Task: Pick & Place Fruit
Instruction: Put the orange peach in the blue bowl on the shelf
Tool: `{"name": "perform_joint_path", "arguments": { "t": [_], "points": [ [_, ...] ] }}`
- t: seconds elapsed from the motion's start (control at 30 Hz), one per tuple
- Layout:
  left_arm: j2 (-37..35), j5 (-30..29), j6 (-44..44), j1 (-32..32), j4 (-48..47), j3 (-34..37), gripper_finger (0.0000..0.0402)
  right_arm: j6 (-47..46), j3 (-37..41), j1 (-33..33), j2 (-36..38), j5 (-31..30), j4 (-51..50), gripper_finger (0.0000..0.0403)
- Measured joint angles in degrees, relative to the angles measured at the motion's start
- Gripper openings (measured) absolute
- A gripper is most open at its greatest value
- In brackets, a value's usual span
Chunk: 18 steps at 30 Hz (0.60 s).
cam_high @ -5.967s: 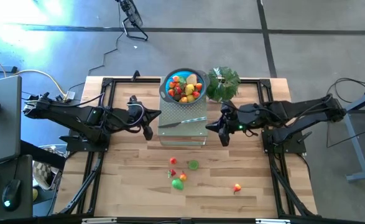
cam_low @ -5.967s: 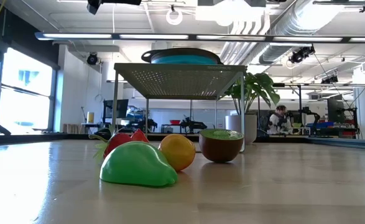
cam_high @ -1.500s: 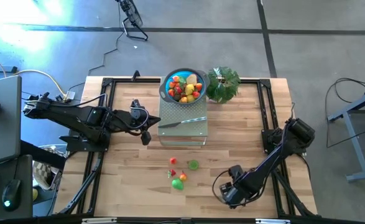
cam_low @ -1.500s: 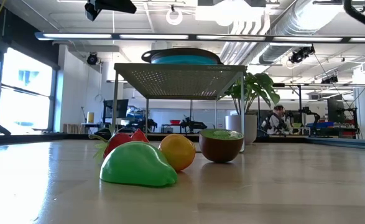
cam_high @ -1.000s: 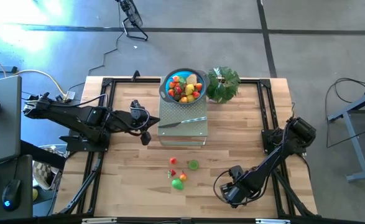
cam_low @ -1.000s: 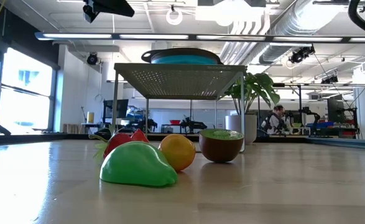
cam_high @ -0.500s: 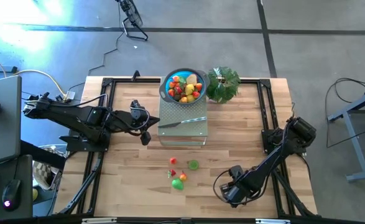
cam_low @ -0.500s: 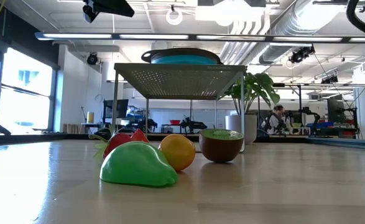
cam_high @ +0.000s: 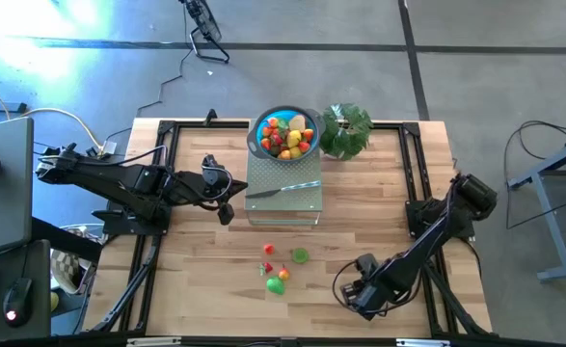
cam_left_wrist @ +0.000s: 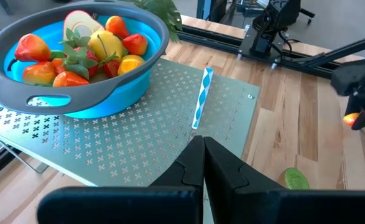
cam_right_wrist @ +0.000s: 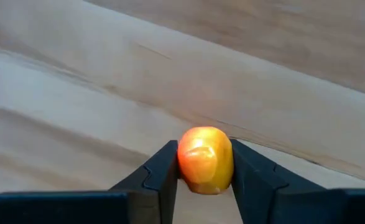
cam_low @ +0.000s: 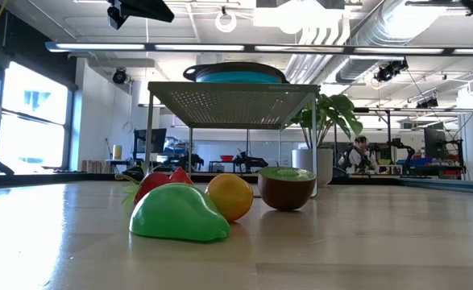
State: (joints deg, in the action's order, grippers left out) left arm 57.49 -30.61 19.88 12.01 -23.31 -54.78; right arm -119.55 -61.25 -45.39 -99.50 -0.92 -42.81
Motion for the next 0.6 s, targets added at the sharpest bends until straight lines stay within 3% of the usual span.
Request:
{"name": "perform_joint_path", "arguments": {
  "t": [0.3, 0.47, 0.6],
  "points": [
    [0.02, -0.1, -0.08, 0.0, 0.0, 0.0, 0.0, 5.57, -0.07, 1.26, 9.03, -13.37, 2.33, 0.0116],
    [0.01, -0.11, -0.06, 0.0, 0.0, 0.0, 0.0, 13.43, -0.09, 5.07, 14.22, -21.61, 4.33, 0.0112],
    [0.0, -0.11, 0.11, 0.0, 0.0, 0.0, 0.0, 22.68, -0.09, 9.6, 17.34, -24.62, 7.41, 0.0114]
  ]
}}
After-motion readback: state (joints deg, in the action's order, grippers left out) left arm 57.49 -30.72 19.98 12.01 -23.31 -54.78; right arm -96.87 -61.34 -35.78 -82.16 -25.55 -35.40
